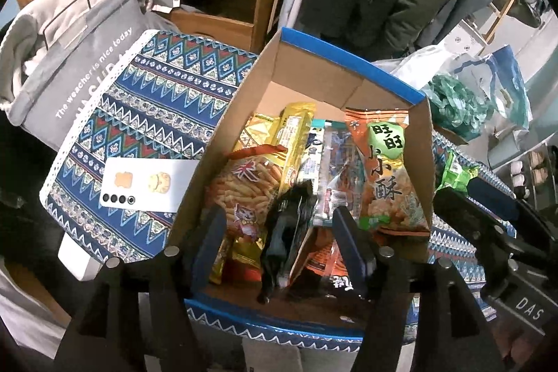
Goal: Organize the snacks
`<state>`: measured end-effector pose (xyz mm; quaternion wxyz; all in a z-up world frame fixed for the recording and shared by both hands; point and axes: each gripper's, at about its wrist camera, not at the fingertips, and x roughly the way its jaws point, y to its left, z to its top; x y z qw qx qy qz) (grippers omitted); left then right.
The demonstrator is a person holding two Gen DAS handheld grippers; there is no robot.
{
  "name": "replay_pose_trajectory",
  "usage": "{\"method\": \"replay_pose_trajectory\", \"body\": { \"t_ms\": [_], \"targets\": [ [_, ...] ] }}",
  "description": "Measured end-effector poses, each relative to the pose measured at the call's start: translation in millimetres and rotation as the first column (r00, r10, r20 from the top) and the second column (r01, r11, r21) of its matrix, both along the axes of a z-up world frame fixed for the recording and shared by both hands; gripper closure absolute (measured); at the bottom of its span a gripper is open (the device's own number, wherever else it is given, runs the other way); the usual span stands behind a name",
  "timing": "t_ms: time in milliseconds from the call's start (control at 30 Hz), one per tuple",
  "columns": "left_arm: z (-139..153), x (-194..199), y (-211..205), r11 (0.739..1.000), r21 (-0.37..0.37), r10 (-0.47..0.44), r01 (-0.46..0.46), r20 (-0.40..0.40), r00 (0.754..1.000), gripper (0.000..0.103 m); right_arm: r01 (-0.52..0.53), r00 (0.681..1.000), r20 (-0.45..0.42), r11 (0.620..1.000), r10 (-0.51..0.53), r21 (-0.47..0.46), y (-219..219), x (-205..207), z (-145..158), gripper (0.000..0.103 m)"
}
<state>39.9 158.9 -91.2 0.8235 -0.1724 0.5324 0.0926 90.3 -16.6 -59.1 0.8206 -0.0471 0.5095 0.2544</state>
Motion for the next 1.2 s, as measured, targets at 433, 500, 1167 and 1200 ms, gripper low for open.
{"method": "replay_pose_trajectory", "body": {
  "t_ms": [433, 500, 1167, 1200],
  "targets": [
    [12, -1, -22, 0.998, -0.033, -0.043, 0.045, 0.042, 0.998, 0.038, 0.044, 0.999, 0.016, 0.999, -0.045, 0.012, -33, -2, 10, 0.030],
    [15, 0, -28, 0.998, -0.033, -0.053, 0.055, 0.047, 0.997, 0.038, 0.049, 0.998, 0.025, 0.999, -0.049, 0.011, -40, -3, 13, 0.030],
    [26, 13, -120, 0.967, 0.030, -0.255, 0.254, 0.051, 0.966, 0.037, 0.127, 0.991, 0.050, 0.992, -0.126, -0.018, -129, -9, 14, 0.030],
    [26, 14, -125, 0.964, 0.030, -0.265, 0.264, 0.047, 0.963, 0.037, 0.135, 0.990, 0.049, 0.991, -0.134, -0.019, -134, -9, 13, 0.030]
  ]
}}
